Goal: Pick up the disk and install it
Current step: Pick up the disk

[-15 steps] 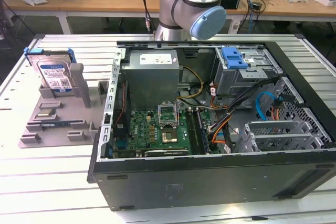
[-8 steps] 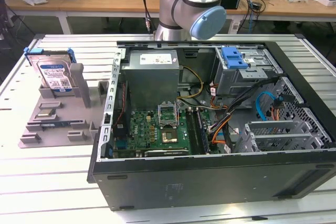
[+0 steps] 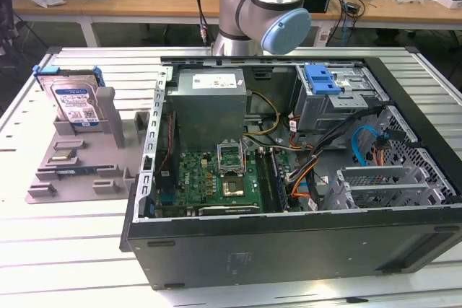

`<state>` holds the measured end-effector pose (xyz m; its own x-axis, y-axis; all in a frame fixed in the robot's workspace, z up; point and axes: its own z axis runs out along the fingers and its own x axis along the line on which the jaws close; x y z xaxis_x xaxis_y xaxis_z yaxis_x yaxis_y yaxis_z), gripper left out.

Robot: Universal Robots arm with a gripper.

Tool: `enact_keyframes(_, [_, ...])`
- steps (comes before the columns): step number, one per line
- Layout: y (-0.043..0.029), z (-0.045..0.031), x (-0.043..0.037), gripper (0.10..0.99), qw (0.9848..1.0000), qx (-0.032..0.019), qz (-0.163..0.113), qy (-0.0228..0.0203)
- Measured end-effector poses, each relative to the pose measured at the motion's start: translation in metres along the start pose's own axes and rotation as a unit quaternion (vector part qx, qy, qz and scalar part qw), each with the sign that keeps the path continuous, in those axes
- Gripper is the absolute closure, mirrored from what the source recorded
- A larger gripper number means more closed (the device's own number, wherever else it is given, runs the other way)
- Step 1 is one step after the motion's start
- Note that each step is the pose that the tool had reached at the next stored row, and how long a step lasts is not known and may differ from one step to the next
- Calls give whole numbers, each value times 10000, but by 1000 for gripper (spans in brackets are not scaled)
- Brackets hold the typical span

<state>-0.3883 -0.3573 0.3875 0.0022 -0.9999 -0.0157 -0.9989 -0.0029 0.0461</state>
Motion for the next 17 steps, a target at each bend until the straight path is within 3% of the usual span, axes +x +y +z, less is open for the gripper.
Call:
enact_keyframes(3, [0,2,0,980,9999,3,130,5])
enact_keyframes(10, [0,2,0,973,9999,3,134,5])
enact_keyframes(13, [0,2,0,792,9999,3,135,5])
enact_keyframes(14, [0,2,0,792,9999,3,135,5])
enact_keyframes(16, [0,2,0,671,9999,3,135,5])
enact_keyframes(17, [0,2,0,671,9999,3,136,5])
